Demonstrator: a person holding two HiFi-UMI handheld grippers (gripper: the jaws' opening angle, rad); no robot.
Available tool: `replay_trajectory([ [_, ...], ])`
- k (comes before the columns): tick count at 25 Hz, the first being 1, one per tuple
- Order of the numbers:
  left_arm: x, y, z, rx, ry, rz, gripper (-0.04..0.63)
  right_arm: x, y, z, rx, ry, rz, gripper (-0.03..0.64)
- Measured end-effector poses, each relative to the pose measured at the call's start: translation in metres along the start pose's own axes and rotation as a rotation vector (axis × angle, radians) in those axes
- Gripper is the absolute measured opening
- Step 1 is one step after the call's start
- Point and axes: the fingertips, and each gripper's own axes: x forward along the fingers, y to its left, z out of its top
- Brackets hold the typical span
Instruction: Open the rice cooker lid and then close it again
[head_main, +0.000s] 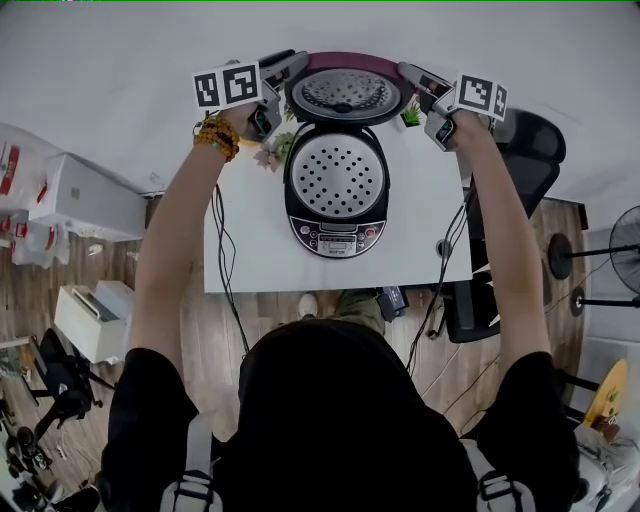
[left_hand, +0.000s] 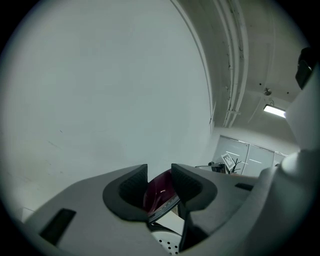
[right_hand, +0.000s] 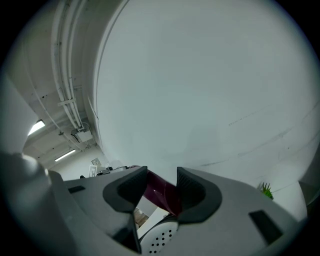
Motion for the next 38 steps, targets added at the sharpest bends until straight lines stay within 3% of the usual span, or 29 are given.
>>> replay_trajectory([
  [38, -0.035, -0.036, -0.03, 0.018, 0.034, 0.008, 0.161, -0.03, 0.028, -0.038, 0.008, -0.002, -0.016, 0.204],
])
